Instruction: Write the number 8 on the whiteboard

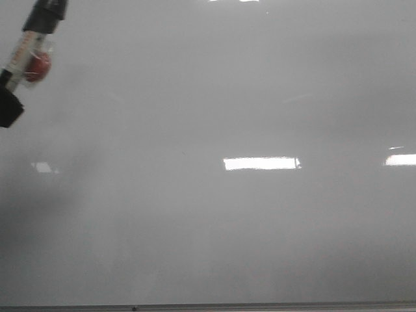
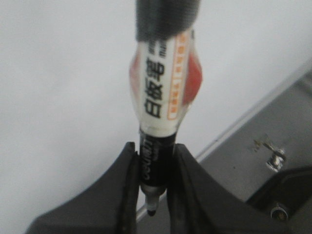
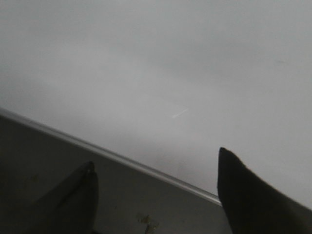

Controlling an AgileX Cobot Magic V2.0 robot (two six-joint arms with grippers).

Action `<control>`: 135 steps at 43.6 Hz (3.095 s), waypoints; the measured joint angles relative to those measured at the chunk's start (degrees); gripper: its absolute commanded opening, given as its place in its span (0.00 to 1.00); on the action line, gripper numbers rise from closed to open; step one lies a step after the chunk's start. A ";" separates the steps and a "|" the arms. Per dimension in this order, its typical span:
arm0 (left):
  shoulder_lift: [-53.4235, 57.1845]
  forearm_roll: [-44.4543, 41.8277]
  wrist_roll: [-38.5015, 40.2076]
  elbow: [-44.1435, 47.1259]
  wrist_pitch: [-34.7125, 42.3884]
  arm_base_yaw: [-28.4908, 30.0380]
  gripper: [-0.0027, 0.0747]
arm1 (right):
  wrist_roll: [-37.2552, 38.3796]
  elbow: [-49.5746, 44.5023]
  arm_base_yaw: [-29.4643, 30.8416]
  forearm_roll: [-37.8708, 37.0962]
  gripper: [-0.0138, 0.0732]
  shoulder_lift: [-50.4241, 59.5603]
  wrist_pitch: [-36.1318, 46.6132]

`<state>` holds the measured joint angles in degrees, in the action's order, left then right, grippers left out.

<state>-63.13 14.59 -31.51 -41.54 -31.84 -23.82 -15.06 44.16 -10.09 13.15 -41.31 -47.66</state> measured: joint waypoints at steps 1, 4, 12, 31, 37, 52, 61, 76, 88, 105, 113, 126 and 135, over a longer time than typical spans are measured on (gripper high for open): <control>0.43 0.41 -1.64 0.00 -0.72 -2.29 0.02 | -1.36 0.96 -1.46 1.19 0.78 -1.26 -1.11; 1.64 1.29 -4.36 0.00 -2.50 -7.80 0.02 | -5.97 3.28 -5.12 3.80 0.78 -4.37 -3.64; 3.05 1.91 -6.54 0.00 -3.89 -20.11 0.02 | -16.87 7.83 -14.21 9.10 0.78 -12.56 -9.07; 3.05 2.30 -6.77 0.00 -2.25 -29.02 0.02 | -29.40 18.20 -30.47 18.83 0.78 -28.02 -8.59; 3.05 2.30 -6.77 0.00 -2.08 -29.02 0.02 | -30.31 21.29 -32.92 19.40 0.78 -30.95 -8.59; 3.05 2.30 -6.77 0.00 -1.65 -29.02 0.02 | -30.57 24.08 -33.45 19.44 0.31 -34.79 -10.69; 3.05 2.84 -6.19 0.00 -1.62 -29.02 0.28 | -30.66 24.31 -33.45 19.04 0.08 -34.81 -10.92; 4.62 3.40 -0.93 0.00 1.23 -29.02 0.69 | -28.96 24.06 -29.44 18.19 0.08 -34.91 -11.24; 18.04 3.66 4.62 5.74 6.54 -29.02 0.23 | -27.26 21.85 -12.99 16.80 0.08 -34.91 -12.45; 39.02 9.08 8.26 19.97 14.50 -29.02 0.01 | -26.91 21.73 -7.60 24.19 0.08 -35.43 -2.94; 39.84 9.43 8.26 20.28 15.28 -29.02 0.01 | -27.75 24.80 -7.60 30.10 0.08 -41.44 2.75; 39.84 9.43 8.26 20.28 15.60 -29.02 0.01 | -32.22 36.71 -7.60 39.90 0.08 -55.81 3.32; 39.84 9.43 8.26 20.28 15.60 -29.02 0.01 | -32.94 39.17 -9.83 41.12 0.08 -60.96 3.09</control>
<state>-23.29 24.02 -23.26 -21.26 -16.25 -52.84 -47.99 83.33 -19.92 54.27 -102.27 -44.57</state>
